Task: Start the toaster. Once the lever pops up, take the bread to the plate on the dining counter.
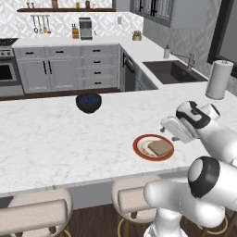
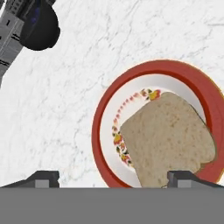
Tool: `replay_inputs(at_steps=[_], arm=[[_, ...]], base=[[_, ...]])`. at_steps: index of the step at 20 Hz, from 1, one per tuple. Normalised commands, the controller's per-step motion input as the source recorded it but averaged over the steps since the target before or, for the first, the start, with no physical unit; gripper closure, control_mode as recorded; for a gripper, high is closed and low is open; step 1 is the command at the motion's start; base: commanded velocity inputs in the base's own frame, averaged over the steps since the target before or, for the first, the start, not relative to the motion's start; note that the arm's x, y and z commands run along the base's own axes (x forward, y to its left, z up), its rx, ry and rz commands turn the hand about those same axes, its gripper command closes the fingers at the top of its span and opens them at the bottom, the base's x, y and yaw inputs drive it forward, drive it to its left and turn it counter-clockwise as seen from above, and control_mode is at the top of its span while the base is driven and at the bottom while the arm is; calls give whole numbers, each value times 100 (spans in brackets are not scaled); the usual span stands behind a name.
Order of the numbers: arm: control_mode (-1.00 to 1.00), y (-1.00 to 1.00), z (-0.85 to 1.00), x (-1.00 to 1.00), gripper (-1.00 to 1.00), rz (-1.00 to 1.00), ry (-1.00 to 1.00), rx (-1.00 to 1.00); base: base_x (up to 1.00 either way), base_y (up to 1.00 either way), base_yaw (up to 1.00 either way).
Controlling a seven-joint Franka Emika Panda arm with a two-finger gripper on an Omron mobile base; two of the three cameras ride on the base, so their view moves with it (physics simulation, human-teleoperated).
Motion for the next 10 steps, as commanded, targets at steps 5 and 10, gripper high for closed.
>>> replay_inputs(at_steps=[5,10], arm=[[-100,38,4,3,-100,0,-2,-15],[-100,25,46,-44,-100,0,-3,-16]], base=[[0,0,0],[0,0,0]])
